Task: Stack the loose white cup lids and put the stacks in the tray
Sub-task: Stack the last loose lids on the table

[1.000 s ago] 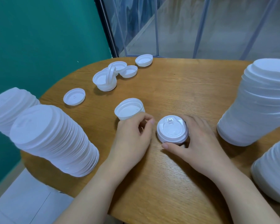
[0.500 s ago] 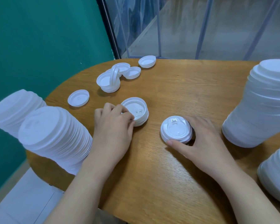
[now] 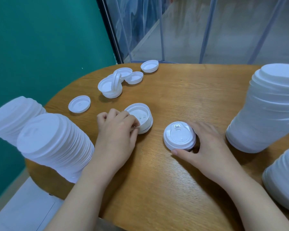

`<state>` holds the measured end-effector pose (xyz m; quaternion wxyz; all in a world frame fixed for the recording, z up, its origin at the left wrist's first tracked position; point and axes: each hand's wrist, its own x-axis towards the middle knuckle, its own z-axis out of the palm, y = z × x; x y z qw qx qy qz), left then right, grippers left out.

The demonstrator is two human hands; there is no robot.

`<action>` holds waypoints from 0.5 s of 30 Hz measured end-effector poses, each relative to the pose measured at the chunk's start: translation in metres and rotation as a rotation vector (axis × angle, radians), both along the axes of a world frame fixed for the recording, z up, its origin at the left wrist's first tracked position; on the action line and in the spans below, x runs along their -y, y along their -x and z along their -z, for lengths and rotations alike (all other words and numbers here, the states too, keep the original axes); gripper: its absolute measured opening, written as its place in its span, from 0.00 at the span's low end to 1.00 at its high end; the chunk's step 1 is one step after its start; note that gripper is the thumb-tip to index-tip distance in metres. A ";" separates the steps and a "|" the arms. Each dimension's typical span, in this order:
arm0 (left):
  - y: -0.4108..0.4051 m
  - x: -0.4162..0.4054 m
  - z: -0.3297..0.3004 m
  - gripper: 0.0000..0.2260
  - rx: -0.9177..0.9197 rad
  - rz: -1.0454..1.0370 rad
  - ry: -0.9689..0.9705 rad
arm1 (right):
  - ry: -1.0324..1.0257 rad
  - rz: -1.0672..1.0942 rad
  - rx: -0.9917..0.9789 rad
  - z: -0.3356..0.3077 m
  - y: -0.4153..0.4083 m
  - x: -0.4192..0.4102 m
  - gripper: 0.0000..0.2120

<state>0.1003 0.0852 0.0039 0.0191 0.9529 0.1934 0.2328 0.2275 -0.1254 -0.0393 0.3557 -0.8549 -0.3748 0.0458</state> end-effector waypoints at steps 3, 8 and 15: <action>0.003 0.001 -0.001 0.09 0.040 0.022 0.067 | 0.004 0.000 0.003 0.000 0.000 0.001 0.36; 0.003 0.009 -0.007 0.12 0.139 0.090 0.077 | -0.001 -0.001 -0.010 0.000 0.000 0.001 0.36; -0.003 0.040 -0.007 0.11 0.347 0.334 0.432 | -0.037 -0.013 -0.022 0.002 -0.001 0.001 0.33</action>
